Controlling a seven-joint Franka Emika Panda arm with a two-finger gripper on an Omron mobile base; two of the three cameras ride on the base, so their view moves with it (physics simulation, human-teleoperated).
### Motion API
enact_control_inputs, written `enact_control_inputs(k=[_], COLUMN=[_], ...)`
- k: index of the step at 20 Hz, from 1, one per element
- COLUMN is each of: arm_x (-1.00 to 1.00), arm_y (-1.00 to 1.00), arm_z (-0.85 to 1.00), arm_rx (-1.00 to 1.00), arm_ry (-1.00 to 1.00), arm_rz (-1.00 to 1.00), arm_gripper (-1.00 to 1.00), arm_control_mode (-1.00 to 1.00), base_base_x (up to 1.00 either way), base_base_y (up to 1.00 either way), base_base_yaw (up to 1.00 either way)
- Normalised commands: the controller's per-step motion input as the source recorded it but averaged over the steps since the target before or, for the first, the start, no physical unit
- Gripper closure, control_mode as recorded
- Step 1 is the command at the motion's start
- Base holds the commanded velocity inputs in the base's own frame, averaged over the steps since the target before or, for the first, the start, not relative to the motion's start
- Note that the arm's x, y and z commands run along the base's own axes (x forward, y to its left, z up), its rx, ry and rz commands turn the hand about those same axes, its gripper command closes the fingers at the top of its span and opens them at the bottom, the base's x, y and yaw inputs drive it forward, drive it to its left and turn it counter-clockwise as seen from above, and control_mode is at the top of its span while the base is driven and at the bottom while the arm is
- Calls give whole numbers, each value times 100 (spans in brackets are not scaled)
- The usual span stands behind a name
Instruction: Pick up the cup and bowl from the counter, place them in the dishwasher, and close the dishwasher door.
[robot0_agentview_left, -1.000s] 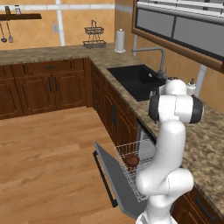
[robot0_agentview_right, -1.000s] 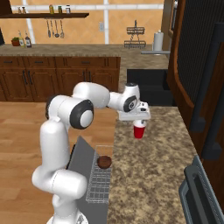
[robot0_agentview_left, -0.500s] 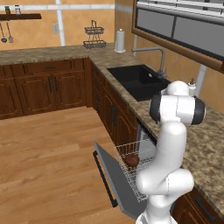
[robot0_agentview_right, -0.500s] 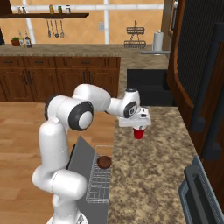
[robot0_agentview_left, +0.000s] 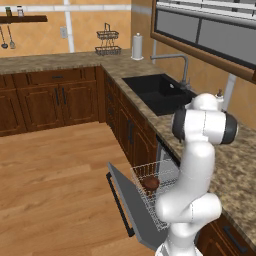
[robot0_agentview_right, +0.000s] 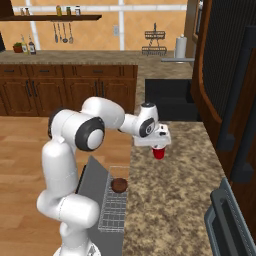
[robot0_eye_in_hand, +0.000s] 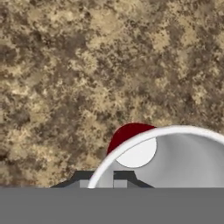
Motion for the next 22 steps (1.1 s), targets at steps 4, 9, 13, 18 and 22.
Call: enact_control_inputs(k=[4,9,13,18,22], arm_x=[-90,-100,-87,-32,-11], arm_y=[2,42,86,100,95], arm_z=[36,96,54,0,0], arm_rx=[11,2,0,-4,-4], arm_ry=[-4,0,1,13,27], arm_rz=[-5,-1,0,0,2], arm_gripper=[100,100,100,100,100], arm_control_mode=[-100,-100,-100,-100,-100], base_base_x=[0,0,0,0,0], base_base_y=[0,0,0,0,0], base_base_yaw=[0,0,0,0,0])
